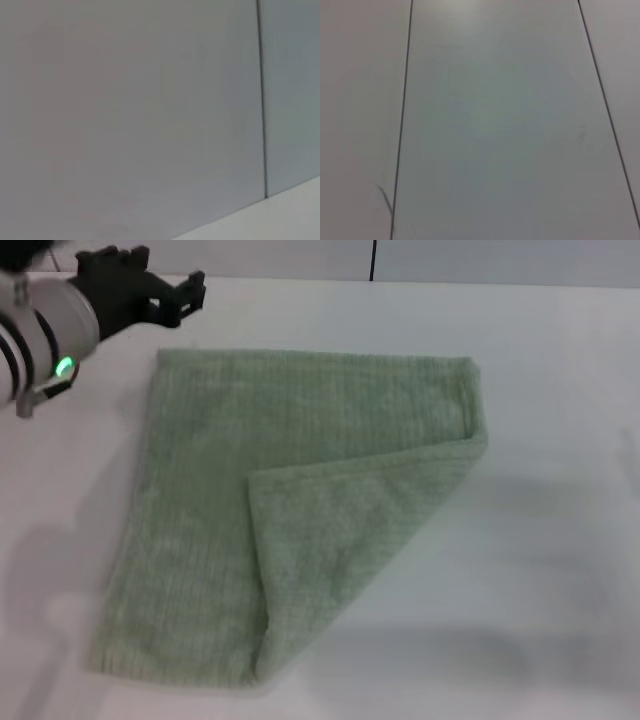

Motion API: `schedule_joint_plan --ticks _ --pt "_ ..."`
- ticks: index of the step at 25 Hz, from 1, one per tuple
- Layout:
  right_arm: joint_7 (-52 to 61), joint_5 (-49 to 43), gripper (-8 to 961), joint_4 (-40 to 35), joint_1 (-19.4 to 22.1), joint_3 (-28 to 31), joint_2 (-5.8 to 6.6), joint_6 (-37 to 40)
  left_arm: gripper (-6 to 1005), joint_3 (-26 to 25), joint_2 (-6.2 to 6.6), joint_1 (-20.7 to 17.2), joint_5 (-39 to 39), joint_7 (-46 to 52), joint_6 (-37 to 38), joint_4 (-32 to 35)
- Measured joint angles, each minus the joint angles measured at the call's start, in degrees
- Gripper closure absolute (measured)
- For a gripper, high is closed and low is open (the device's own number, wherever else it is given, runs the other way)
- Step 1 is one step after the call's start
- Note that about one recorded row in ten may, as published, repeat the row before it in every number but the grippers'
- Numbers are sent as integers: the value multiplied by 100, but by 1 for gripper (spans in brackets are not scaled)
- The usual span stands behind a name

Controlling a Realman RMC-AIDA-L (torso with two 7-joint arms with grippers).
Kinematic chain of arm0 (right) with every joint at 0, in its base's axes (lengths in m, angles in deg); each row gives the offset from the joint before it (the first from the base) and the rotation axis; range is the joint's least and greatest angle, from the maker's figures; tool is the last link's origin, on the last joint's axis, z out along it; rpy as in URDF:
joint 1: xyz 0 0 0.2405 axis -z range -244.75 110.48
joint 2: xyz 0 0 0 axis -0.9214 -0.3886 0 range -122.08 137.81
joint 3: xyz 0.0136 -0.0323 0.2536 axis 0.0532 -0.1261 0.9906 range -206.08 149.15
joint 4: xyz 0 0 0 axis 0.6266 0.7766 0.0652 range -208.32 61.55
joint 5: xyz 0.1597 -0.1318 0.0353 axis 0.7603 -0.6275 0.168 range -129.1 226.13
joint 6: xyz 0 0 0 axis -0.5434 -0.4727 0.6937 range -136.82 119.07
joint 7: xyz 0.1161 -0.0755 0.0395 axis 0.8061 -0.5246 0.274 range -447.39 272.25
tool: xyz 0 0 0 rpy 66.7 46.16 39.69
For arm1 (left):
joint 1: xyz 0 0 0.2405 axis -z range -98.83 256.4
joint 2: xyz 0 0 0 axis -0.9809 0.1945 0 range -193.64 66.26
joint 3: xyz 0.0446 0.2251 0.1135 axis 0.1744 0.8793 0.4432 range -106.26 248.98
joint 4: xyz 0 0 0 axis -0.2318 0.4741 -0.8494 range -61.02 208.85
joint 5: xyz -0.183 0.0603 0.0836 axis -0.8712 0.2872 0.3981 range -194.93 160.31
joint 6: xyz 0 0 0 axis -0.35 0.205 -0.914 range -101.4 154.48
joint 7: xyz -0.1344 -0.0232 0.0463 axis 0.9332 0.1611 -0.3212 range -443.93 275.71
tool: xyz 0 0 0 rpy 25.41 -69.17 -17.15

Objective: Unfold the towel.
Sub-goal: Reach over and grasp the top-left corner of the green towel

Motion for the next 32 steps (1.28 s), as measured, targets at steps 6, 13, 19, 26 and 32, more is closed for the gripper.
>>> schedule_joint_plan --ticks 6,13,19,26,32 --pt "9 0 164 1 -55 -126 0 -55 431 -273 7 94 -32 209 -845 -382" --pt "355 -70 164 -21 -234 -243 20 -233 637 -376 24 635 16 98 -2212 -197" --pt "388 -780 164 194 -635 -273 155 -1140 841 -434 4 1006 173 89 -2775 120" --pt "415 -1380 164 1582 -1004 -177 838 -2753 991 -448 -3 1086 312 129 -2705 434" --pt "258 -2278 165 3643 -1093 636 1665 -4908 1000 -556 -21 1132 317 202 -2580 631"
